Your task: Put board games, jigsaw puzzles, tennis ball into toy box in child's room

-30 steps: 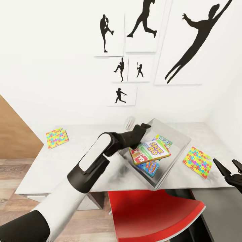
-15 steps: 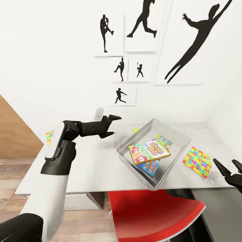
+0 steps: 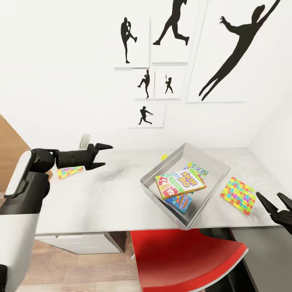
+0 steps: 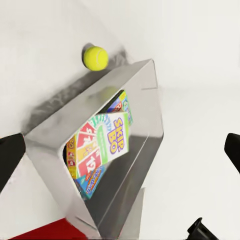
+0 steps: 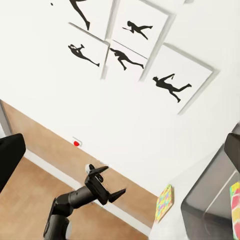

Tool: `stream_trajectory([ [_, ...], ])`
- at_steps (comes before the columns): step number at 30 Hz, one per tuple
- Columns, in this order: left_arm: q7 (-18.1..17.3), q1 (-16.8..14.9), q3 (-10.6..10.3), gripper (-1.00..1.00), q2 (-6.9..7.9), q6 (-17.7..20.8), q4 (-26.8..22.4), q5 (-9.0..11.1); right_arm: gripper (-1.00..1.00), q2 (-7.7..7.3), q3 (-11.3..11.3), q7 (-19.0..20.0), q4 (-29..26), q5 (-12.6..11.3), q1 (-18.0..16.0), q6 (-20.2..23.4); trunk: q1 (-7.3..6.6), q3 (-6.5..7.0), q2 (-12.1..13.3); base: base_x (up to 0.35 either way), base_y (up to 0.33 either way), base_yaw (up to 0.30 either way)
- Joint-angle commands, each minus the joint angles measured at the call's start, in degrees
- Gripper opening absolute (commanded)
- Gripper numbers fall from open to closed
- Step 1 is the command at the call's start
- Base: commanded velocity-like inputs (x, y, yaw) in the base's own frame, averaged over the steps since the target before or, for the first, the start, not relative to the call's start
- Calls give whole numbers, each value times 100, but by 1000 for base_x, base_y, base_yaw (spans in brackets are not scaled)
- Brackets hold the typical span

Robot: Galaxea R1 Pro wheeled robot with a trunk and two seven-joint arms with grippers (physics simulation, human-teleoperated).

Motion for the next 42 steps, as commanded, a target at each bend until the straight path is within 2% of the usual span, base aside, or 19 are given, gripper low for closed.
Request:
stream_trajectory([
  [1, 55, 34, 1, 100, 176, 26, 7, 193, 100, -1, -3, 5, -1, 5, -4, 34, 3, -10, -10, 0, 0, 0],
  [5, 38, 331, 15, 100, 828, 97, 43, 728, 100, 4, -2, 7, -1, 50, -5, 32, 3, -10, -10, 0, 0, 0],
  [8, 15, 692, 20, 100, 1288, 147, 70, 1124, 100, 6, -2, 8, -1, 66, -6, 30, 3, -10, -10, 0, 0, 0],
  [11, -8, 1104, 25, 100, 1687, 186, 89, 1462, 100, 10, -2, 8, -1, 74, -5, 27, 3, -10, -10, 0, 0, 0],
  [12, -20, 1245, 28, 100, 1802, 197, 93, 1524, 100, 11, -2, 8, -2, 76, -5, 26, 3, -10, -10, 0, 0, 0],
  [14, -63, 1519, 31, 100, 2000, 218, 99, 1524, 100, 18, -2, 8, -5, 79, -6, 23, 3, -10, -10, 0, 0, 0],
  [17, -204, 1916, 28, 100, 2198, 229, 101, 1524, 100, 32, -2, 9, -11, 81, -7, 12, 3, -10, -10, 0, 0, 0],
  [21, -487, 2426, 28, 100, 2328, 229, 101, 1524, 100, 44, -2, 9, -21, 82, -6, 4, 3, -9, -10, 0, 0, 0],
  [26, -783, 2988, 21, 100, 2398, 229, 95, 1524, 100, 55, 3, 9, -37, 83, -5, 0, 3, 2, -10, 0, 0, 1],
  [31, -904, 3286, 19, 100, 2435, 229, 65, 1509, 100, 63, 7, 3, -58, 85, -6, -7, 3, 32, -10, 0, 0, 28],
  [35, -943, 3374, 61, 100, 2458, 229, 68, 1133, 100, 67, 12, -4, -71, 89, -5, -15, 3, 64, -10, 0, 0, 52],
  [37, -960, 3396, 145, 100, 2451, 229, 74, 981, 100, 68, 13, -6, -74, 90, -6, -16, 3, 81, -10, 0, 0, 59],
  [42, -1012, 3422, 589, 100, 2362, 229, 115, 775, 100, 71, 16, -8, -83, 91, -7, -20, 3, 125, -10, 0, 0, 63],
])
